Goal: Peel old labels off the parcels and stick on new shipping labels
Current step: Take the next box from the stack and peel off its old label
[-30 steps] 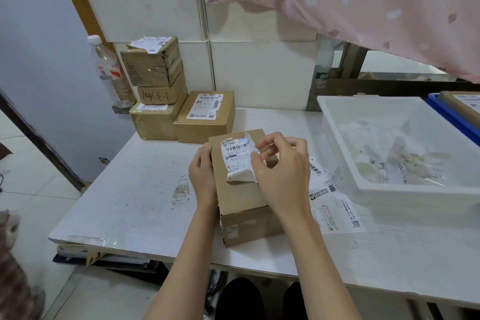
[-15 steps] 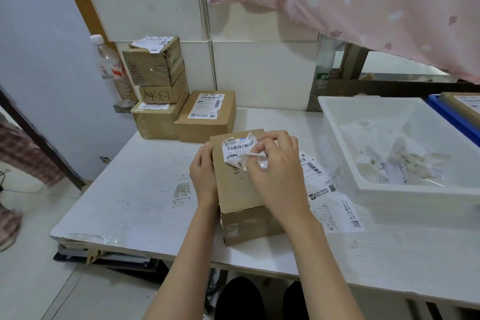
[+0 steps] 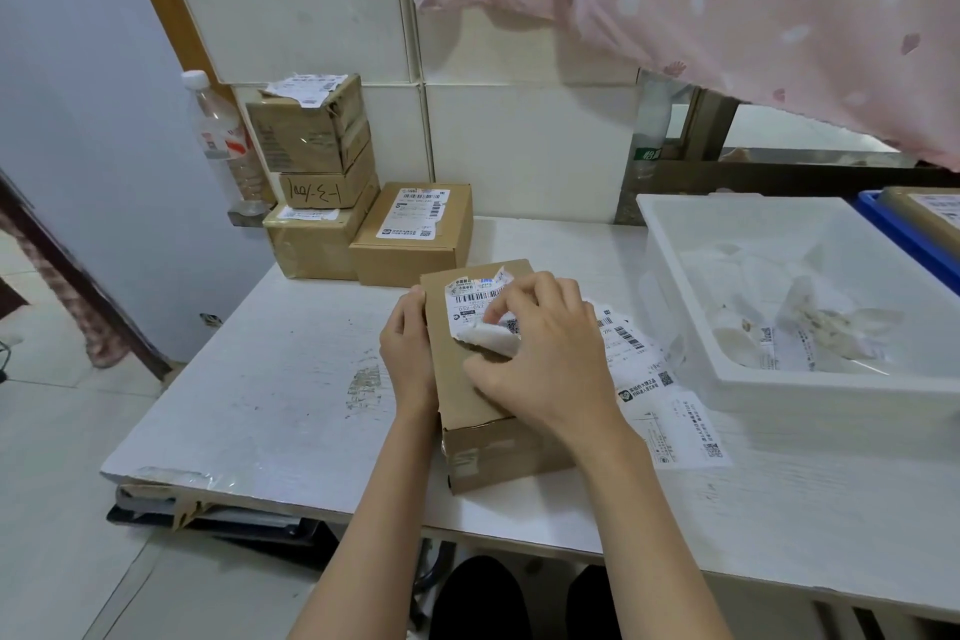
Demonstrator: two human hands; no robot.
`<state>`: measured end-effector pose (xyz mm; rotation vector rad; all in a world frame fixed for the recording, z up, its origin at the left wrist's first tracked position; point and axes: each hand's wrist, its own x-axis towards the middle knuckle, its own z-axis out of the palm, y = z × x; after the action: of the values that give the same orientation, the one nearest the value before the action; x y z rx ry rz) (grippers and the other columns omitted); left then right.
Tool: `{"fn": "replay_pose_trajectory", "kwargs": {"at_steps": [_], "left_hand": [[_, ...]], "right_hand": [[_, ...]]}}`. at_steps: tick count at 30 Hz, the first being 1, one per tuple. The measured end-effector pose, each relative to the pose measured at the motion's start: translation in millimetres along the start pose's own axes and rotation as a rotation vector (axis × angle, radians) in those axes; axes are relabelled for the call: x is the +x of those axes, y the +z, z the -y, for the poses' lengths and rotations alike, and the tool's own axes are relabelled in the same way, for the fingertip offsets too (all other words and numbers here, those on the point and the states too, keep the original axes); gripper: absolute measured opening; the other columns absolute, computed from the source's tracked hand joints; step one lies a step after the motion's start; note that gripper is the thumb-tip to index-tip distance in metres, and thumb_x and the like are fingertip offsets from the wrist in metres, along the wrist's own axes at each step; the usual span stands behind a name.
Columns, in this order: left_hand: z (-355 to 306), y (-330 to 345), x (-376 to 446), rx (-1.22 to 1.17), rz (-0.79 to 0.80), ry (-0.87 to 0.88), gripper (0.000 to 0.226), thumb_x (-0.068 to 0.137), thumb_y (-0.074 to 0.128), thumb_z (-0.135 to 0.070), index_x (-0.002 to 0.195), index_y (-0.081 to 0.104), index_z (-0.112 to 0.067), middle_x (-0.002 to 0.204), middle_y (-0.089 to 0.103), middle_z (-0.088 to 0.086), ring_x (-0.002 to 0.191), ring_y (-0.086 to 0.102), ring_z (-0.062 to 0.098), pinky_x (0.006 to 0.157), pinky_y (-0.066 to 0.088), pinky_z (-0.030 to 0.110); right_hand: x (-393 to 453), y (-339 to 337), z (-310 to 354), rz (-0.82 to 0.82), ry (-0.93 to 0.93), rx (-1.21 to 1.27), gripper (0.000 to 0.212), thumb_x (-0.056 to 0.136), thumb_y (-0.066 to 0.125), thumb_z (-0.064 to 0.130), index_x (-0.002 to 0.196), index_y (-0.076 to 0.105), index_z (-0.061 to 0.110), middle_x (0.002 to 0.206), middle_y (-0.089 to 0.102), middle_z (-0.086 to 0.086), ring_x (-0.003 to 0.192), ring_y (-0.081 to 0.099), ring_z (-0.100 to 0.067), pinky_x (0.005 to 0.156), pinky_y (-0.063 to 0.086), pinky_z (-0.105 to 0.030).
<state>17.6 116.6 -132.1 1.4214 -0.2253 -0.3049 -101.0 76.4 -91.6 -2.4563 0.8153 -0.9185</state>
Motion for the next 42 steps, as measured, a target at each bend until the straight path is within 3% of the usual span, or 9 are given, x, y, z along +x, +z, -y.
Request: {"fn": "replay_pose_trajectory", "kwargs": {"at_steps": [5, 14, 25, 28, 30, 32, 35, 38, 42], "left_hand": [[1, -1, -2, -0.028, 0.009, -0.001, 0.038, 0.1, 0.05, -0.028, 0.064, 0.045, -0.017, 0.06, 0.042, -0.005, 0.064, 0.034, 0.013, 0.058, 0.028, 0.029], [4, 0, 1, -0.001, -0.005, -0.005, 0.035, 0.1, 0.049, -0.031, 0.069, 0.053, -0.015, 0.065, 0.051, -0.003, 0.066, 0.043, 0.012, 0.06, 0.033, 0.029], [-12, -7, 7, 0.057, 0.04, -0.175, 0.028, 0.096, 0.055, -0.038, 0.096, 0.068, -0.013, 0.088, 0.067, 0.003, 0.081, 0.059, 0.017, 0.061, 0.043, 0.027], [-26, -12, 15, 0.078, 0.088, -0.262, 0.031, 0.088, 0.064, -0.032, 0.109, 0.069, -0.01, 0.107, 0.07, 0.007, 0.101, 0.063, 0.022, 0.078, 0.049, 0.03], [-44, -14, 17, 0.141, -0.021, -0.129, 0.034, 0.087, 0.066, -0.021, 0.12, 0.067, -0.012, 0.121, 0.066, 0.004, 0.111, 0.057, 0.017, 0.09, 0.044, 0.03], [-73, -4, 6, 0.106, -0.102, 0.062, 0.029, 0.088, 0.063, -0.016, 0.117, 0.069, -0.014, 0.116, 0.067, 0.0, 0.104, 0.057, 0.011, 0.088, 0.043, 0.023], [-122, 31, -29, -0.096, 0.039, 0.246, 0.011, 0.087, 0.06, -0.01, 0.09, 0.069, -0.016, 0.087, 0.07, -0.002, 0.082, 0.063, 0.009, 0.075, 0.046, 0.017], [-128, 84, -71, -0.119, 0.279, 0.189, 0.012, 0.091, 0.056, -0.015, 0.083, 0.064, -0.018, 0.07, 0.066, -0.007, 0.064, 0.06, 0.004, 0.061, 0.042, 0.012], [-65, 139, -117, -0.028, 0.376, -0.044, 0.01, 0.094, 0.058, -0.019, 0.084, 0.058, -0.018, 0.083, 0.058, -0.003, 0.073, 0.055, 0.011, 0.066, 0.044, 0.021]], "right_hand": [[4, 4, -8, -0.138, 0.154, 0.026, 0.022, 0.084, 0.064, 0.022, 0.101, 0.07, 0.009, 0.113, 0.052, 0.003, 0.109, 0.041, -0.016, 0.083, 0.039, -0.027], [4, -10, -7, -0.125, 0.381, 0.426, 0.024, 0.088, 0.065, 0.035, 0.097, 0.066, 0.012, 0.103, 0.051, 0.009, 0.102, 0.046, -0.012, 0.073, 0.035, -0.019], [6, -6, -1, -0.152, 0.389, 0.454, 0.026, 0.085, 0.072, 0.032, 0.085, 0.07, 0.006, 0.093, 0.053, 0.007, 0.093, 0.05, -0.013, 0.069, 0.034, -0.02], [8, -17, -2, -0.119, 0.508, 0.718, 0.02, 0.084, 0.074, 0.029, 0.072, 0.065, 0.016, 0.088, 0.056, 0.006, 0.082, 0.055, -0.01, 0.061, 0.037, -0.01], [11, -24, -2, -0.126, 0.567, 0.86, 0.018, 0.084, 0.074, 0.032, 0.073, 0.064, 0.021, 0.087, 0.062, 0.003, 0.076, 0.058, -0.008, 0.062, 0.04, -0.014], [13, -37, -5, -0.175, 0.564, 0.978, 0.018, 0.084, 0.073, 0.037, 0.083, 0.072, 0.018, 0.089, 0.072, 0.0, 0.081, 0.065, -0.011, 0.07, 0.049, -0.024], [18, -72, -18, -0.29, 0.518, 1.069, 0.014, 0.088, 0.07, 0.033, 0.093, 0.074, 0.021, 0.09, 0.075, 0.007, 0.088, 0.069, -0.006, 0.074, 0.051, -0.021], [22, -111, -47, -0.536, 0.505, 0.922, 0.023, 0.091, 0.065, 0.04, 0.097, 0.073, 0.019, 0.082, 0.07, 0.013, 0.08, 0.064, -0.001, 0.07, 0.047, -0.019], [23, -141, -97, -0.813, 0.644, 0.556, 0.041, 0.092, 0.058, 0.052, 0.107, 0.067, 0.016, 0.094, 0.066, 0.01, 0.089, 0.06, -0.006, 0.082, 0.05, -0.026]]}}
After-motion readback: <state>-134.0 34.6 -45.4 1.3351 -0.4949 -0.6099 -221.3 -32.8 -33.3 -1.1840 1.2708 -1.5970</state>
